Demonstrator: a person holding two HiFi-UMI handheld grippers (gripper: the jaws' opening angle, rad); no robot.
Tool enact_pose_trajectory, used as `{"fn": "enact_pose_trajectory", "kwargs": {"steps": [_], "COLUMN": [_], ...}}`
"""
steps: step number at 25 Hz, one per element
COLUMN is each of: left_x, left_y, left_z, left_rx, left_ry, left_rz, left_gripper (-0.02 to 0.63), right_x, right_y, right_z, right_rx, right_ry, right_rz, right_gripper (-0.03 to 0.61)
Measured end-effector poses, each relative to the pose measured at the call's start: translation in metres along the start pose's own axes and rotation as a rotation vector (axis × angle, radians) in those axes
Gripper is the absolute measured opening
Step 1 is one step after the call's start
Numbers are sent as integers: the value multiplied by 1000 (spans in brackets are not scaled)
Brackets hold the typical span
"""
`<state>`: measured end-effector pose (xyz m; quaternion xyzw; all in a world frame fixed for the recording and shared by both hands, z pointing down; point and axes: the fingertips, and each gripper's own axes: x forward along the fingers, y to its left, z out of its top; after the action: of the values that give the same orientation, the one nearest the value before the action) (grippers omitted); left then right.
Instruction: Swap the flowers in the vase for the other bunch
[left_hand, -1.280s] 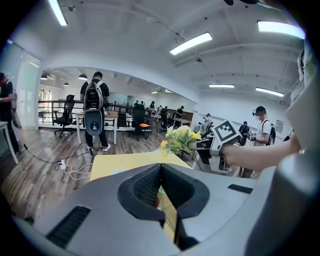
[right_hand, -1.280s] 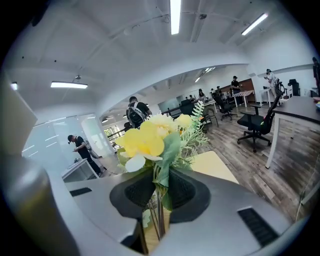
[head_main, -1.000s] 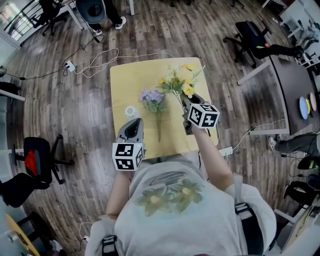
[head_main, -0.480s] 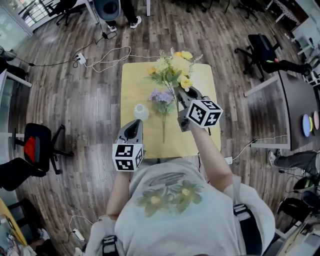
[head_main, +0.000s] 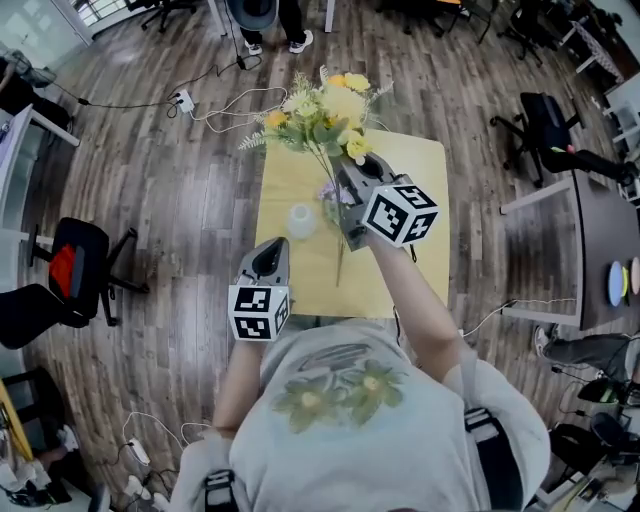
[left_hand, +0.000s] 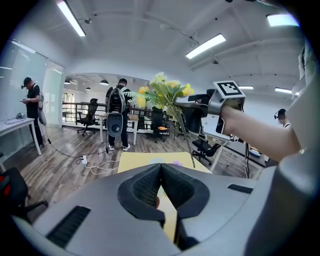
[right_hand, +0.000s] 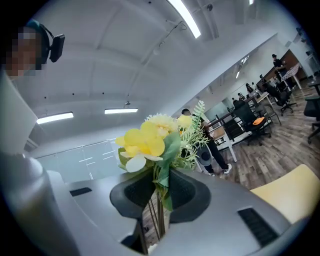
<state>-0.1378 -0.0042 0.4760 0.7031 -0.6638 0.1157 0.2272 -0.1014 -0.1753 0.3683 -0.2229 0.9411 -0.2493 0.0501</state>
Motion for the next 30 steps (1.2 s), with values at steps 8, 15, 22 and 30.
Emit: {"fn": "enact_pose_trajectory", "kwargs": {"steps": [8,15,22,30], "left_x": [-5,-5,-10,-10], "left_y": [19,30,44,48], "left_z": [3,3,-4,-14], "left_rx": [-12,-31,-48,-51], "left_ry": [-7,2,8,17], "left_rz": [26,53,70,75], "left_gripper": [15,15,15,15], "right_x": [44,64,78,72], "right_y": [52,62,74,72], "right_z": [14,20,8,-19], "right_rx": [-14,-4,-27,-37], "right_ry": [-39,-63,-75,-82], "right_rz": [138,193,238,287], "right_gripper": [84,84,84,84]}}
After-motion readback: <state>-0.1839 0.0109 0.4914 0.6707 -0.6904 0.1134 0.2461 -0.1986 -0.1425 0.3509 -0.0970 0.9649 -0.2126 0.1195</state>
